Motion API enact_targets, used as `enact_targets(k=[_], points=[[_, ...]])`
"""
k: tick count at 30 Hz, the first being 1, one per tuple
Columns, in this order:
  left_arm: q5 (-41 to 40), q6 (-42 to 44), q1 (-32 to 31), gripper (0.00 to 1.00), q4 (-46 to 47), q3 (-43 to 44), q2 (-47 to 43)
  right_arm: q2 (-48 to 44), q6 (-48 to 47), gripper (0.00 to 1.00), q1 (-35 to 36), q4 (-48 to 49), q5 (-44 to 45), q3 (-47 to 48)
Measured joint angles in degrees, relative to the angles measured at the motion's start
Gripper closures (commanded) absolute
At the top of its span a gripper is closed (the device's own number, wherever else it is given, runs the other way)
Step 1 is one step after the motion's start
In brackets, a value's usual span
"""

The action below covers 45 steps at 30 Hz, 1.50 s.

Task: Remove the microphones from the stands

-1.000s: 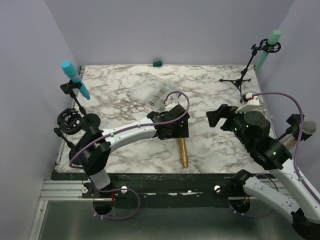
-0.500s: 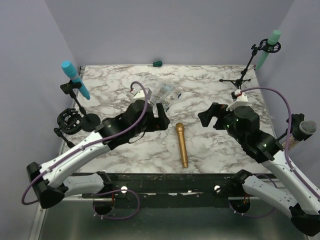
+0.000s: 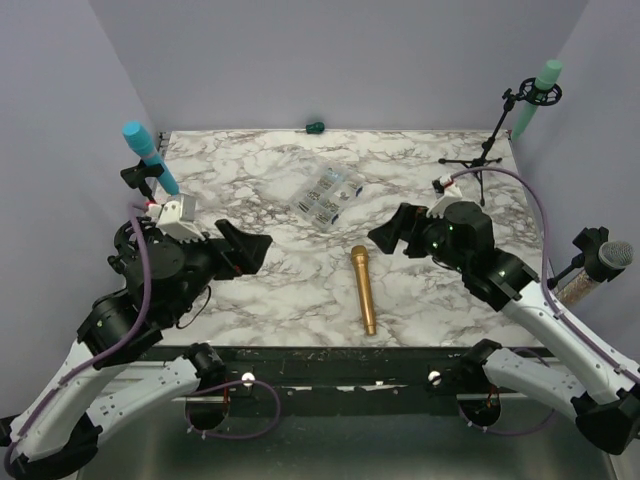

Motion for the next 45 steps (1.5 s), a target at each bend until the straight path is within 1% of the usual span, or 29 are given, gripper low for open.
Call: enact_targets(k=[5, 7, 11, 14, 19, 22, 26, 30, 33, 35, 38, 41, 45], points=[[-3.7, 1.2, 0.0, 0.02, -4.3, 2.4, -4.7, 3.6, 3.8, 0.0, 0.0, 5.6, -7.3, -1.0], [-6.4, 0.5, 0.0, 0.01, -6.7, 3.5, -5.7, 5.0, 5.8, 0.0, 0.0, 8.7, -10.3, -1.9], [-12.2, -5.4, 0.0, 0.01, -11.8, 2.9, -9.0, 7.8, 9.2, 0.0, 0.0, 13.1, -14.3, -3.5], [-14.5, -9.0, 0.1, 0.02, -14.4, 1.0, -11.1, 8.6, 10.7, 0.0, 0.0, 14.8, -15.7, -4.2], [-17.7, -13.9, 0.1, 0.01, -18.3, 0.6, -8.5, 8.3, 11.8, 0.0, 0.0, 15.8, -16.1, -4.6], [-19.7, -16.9, 0.5, 0.02, -20.3, 0.6, -4.4, 7.9, 12.0, 0.0, 0.0, 15.8, -16.1, -4.7], [-20.4, -20.7, 2.6, 0.01, -22.2, 0.6, 0.3, 7.4, 12.3, 0.0, 0.0, 15.7, -16.0, -4.7], [-20.1, -26.5, 8.1, 0.01, -25.4, 1.2, 4.4, 7.1, 12.3, 0.0, 0.0, 15.7, -15.9, -4.7], [-20.0, -29.5, 10.7, 0.01, -26.8, 1.3, 4.8, 7.0, 12.3, 0.0, 0.0, 15.7, -15.8, -4.7], [-19.5, -29.2, 11.4, 0.02, -25.5, 0.5, 3.2, 7.0, 12.3, 0.0, 0.0, 15.7, -15.8, -4.7], [-18.2, -27.5, 11.7, 0.01, -22.8, -1.8, -2.1, 7.5, 13.1, 0.0, 0.0, 16.6, -16.4, -4.8], [-18.0, -27.1, 11.7, 0.01, -22.6, -1.2, -7.4, 9.0, 15.2, 0.0, 0.0, 20.6, -18.1, -6.1], [-18.0, -25.0, 11.8, 0.01, -23.1, 1.8, -9.8, 13.6, 20.1, 0.0, 0.6, 27.6, -21.6, -7.3]])
